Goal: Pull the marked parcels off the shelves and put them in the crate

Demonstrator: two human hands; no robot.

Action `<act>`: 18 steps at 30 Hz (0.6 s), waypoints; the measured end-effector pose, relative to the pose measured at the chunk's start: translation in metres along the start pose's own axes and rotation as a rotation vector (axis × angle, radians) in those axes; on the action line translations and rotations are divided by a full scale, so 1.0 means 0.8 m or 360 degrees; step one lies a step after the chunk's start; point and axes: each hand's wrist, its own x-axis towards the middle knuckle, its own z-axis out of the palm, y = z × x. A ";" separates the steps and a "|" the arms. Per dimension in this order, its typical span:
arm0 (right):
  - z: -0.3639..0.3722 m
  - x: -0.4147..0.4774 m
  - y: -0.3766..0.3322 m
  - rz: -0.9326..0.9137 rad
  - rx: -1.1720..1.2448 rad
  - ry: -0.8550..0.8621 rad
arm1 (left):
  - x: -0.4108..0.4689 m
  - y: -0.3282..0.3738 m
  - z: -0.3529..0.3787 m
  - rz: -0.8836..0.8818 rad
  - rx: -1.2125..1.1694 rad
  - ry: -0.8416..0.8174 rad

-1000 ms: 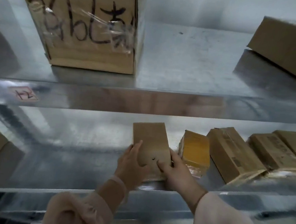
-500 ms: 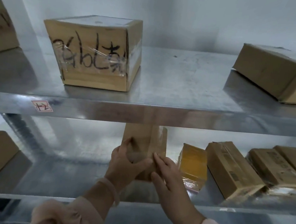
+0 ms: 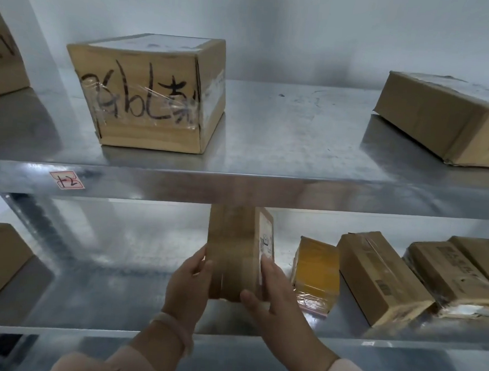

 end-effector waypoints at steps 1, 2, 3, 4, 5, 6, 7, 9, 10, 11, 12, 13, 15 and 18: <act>0.001 -0.002 0.001 -0.0018 -0.0130 0.0011 | 0.002 -0.001 -0.001 -0.0010 -0.0035 -0.0028; 0.003 -0.003 0.002 -0.0049 -0.0236 0.0041 | 0.002 0.000 -0.002 -0.0025 -0.0129 -0.0102; 0.004 -0.004 0.003 -0.0094 -0.0319 0.0067 | 0.003 0.001 -0.002 -0.0030 -0.0224 -0.0198; 0.006 -0.005 0.002 -0.0150 -0.0392 0.0086 | 0.004 0.004 0.000 0.0012 -0.0291 -0.0306; 0.007 -0.006 0.000 -0.0195 -0.0448 0.0100 | 0.003 0.006 0.002 0.0068 -0.0319 -0.0405; 0.007 -0.006 0.000 -0.0218 -0.0472 0.0104 | 0.003 0.005 0.005 0.0109 -0.0345 -0.0472; 0.006 -0.005 -0.002 -0.0221 -0.0459 0.0095 | 0.004 0.004 0.006 0.0116 -0.0367 -0.0482; 0.000 -0.003 -0.004 -0.0238 -0.0327 0.0082 | 0.006 0.002 0.003 0.0034 -0.0473 -0.0425; -0.005 -0.001 -0.003 -0.0251 -0.0258 0.0111 | 0.008 0.000 0.000 -0.0038 -0.0542 -0.0393; -0.008 0.003 0.001 -0.0255 -0.0223 0.0163 | 0.008 -0.004 -0.004 -0.0126 -0.0592 -0.0384; -0.012 0.007 0.005 -0.0246 -0.0220 0.0220 | 0.008 -0.007 -0.009 -0.0217 -0.0616 -0.0398; -0.015 0.011 0.006 -0.0212 -0.0218 0.0247 | 0.007 -0.009 -0.013 -0.0291 -0.0616 -0.0422; -0.017 0.018 0.007 -0.0148 -0.0038 0.0124 | 0.006 -0.013 -0.018 -0.0337 -0.0594 -0.0486; -0.006 0.029 0.007 -0.0107 0.0245 -0.0057 | 0.007 -0.018 -0.017 -0.0263 -0.0575 -0.0502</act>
